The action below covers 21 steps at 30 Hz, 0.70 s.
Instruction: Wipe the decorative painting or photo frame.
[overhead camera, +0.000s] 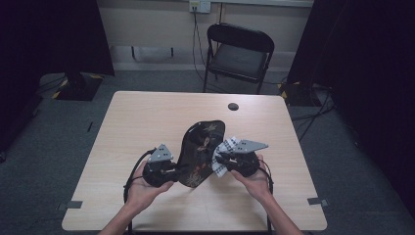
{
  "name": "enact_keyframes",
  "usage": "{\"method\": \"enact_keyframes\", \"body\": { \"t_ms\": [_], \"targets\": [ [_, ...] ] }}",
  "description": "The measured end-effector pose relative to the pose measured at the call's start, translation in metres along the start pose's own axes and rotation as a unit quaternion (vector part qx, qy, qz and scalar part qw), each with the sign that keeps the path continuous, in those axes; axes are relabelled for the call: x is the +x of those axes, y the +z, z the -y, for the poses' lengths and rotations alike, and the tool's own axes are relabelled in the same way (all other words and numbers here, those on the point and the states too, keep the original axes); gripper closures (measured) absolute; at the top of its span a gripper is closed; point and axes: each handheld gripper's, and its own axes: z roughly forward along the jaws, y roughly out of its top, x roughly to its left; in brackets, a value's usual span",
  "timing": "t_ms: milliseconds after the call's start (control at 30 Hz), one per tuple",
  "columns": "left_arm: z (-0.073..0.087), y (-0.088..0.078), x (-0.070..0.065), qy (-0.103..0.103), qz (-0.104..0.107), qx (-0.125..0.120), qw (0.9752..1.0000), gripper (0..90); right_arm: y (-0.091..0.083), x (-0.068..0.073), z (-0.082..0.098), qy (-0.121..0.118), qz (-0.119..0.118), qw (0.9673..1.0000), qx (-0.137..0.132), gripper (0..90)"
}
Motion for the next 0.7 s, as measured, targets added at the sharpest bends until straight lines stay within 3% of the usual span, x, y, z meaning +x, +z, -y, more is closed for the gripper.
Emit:
{"method": "enact_keyframes", "body": {
  "t_ms": [200,300,700],
  "targets": [
    [0.0,0.0,-0.001,0.002,-0.005,-0.003,1.0,77.4,0.005,0.021,-0.007,-0.033,-0.041,0.9986,0.003,79.0],
    [0.0,0.0,-0.001,-0.001,-0.003,-0.003,1.0,77.3,0.005,0.018,-0.006,-0.029,-0.043,0.9987,0.001,79.2],
    [0.001,0.0,0.0,-0.007,0.004,-0.004,1.0,76.7,0.0,-0.018,0.006,0.022,0.022,0.9995,0.002,79.0]
  ]
}}
